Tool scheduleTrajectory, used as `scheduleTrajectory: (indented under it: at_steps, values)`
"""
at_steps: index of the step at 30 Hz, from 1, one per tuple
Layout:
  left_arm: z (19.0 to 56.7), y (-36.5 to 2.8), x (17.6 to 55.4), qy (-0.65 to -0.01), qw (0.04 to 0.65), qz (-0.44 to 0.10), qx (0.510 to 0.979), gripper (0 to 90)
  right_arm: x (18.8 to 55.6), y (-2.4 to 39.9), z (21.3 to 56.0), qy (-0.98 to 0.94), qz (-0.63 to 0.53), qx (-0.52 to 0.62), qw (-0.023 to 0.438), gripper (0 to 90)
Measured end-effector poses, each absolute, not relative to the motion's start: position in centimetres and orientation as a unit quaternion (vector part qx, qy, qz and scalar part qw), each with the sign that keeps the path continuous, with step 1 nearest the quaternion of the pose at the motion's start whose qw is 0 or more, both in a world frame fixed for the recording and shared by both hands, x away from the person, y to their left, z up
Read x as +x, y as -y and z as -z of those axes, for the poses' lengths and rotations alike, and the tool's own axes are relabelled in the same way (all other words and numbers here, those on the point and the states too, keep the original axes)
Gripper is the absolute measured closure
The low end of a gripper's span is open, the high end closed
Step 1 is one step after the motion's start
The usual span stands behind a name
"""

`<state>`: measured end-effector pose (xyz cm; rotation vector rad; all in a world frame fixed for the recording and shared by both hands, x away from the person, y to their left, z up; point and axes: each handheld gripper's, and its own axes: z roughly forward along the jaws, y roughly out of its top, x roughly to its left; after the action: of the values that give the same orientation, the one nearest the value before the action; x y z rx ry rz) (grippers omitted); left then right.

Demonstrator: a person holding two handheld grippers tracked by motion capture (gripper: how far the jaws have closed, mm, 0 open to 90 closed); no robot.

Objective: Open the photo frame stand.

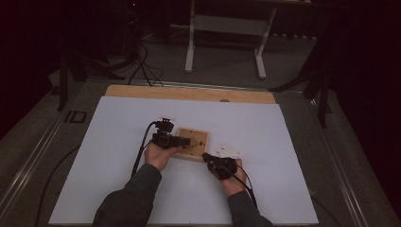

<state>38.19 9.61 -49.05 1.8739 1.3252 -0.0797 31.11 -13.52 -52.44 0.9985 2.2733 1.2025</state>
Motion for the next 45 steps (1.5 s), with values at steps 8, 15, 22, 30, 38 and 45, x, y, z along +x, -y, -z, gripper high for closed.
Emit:
scheduleTrajectory:
  at_steps: [8,15,22,30,38,45]
  values:
    - [48.8,-9.5,37.9,-0.521,0.411,0.021,0.747,64.5,31.0,13.5,52.4,-0.812,-0.426,0.352,0.190,84.8]
    - [48.5,-9.4,37.5,-0.514,0.412,0.010,0.752,65.4,30.9,13.4,52.4,-0.816,-0.424,0.345,0.189,81.1]
    - [48.2,-9.3,36.9,-0.505,0.417,-0.002,0.756,66.9,30.9,13.6,52.2,-0.813,-0.422,0.351,0.193,71.7]
    - [48.0,-9.1,36.2,-0.496,0.416,-0.020,0.762,67.0,31.2,14.3,51.6,-0.801,-0.435,0.362,0.195,61.8]
    - [47.9,-8.9,35.3,-0.487,0.420,-0.035,0.765,67.4,31.4,14.8,51.3,-0.794,-0.440,0.372,0.195,59.3]
    - [47.8,-9.0,34.5,-0.474,0.423,-0.049,0.771,68.2,31.6,15.1,51.0,-0.791,-0.442,0.376,0.195,58.4]
